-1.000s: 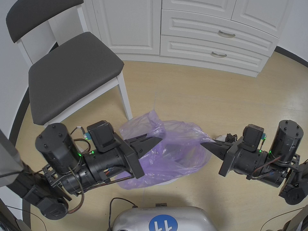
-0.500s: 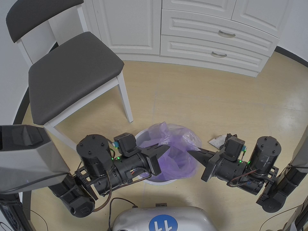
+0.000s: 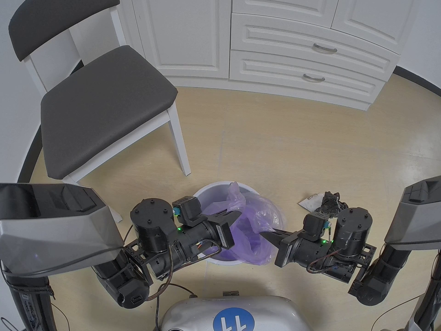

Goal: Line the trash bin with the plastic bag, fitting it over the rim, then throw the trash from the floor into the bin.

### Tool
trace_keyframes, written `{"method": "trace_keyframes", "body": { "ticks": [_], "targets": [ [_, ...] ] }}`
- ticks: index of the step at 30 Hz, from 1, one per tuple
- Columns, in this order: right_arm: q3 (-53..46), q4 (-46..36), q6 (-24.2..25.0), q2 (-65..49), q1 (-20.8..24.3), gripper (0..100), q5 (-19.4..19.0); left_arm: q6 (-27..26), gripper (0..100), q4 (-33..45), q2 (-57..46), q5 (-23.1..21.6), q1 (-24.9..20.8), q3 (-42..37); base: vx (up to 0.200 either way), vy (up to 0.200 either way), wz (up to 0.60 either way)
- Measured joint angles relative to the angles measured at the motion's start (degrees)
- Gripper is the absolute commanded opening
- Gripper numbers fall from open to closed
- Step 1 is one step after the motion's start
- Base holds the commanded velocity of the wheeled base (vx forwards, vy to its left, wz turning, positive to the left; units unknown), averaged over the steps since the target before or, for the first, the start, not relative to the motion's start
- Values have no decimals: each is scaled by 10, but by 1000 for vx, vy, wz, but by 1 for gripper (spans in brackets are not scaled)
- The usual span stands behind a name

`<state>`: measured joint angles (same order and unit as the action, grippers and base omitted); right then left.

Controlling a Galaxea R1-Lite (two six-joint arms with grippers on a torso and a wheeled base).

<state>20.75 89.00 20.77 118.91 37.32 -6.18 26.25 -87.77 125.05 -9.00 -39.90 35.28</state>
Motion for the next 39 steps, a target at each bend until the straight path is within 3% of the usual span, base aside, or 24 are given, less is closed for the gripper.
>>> {"method": "trace_keyframes", "body": {
  "ticks": [5, 12, 18, 29, 39],
  "targets": [
    [31, 0, 44, 37, 1, 0, 6, -2, 0, 0, 3, 2, 3, -1, 0, 0, 0],
    [108, 0, 135, 90, 9, 0, 63, -5, 0, -1, -15, 2, 2, -13, 0, 0, 0],
    [170, 0, 193, 130, 16, 0, 84, -7, 0, -1, -33, 1, -6, -27, 0, 0, 0],
    [280, 0, 204, 222, 26, 0, 87, -5, 0, 0, -29, -3, -11, -32, 0, 0, 0],
    [289, 0, 200, 245, -21, 0, 85, 5, 0, 0, 38, 1, 12, 14, 0, 0, 0]
  ]
}}
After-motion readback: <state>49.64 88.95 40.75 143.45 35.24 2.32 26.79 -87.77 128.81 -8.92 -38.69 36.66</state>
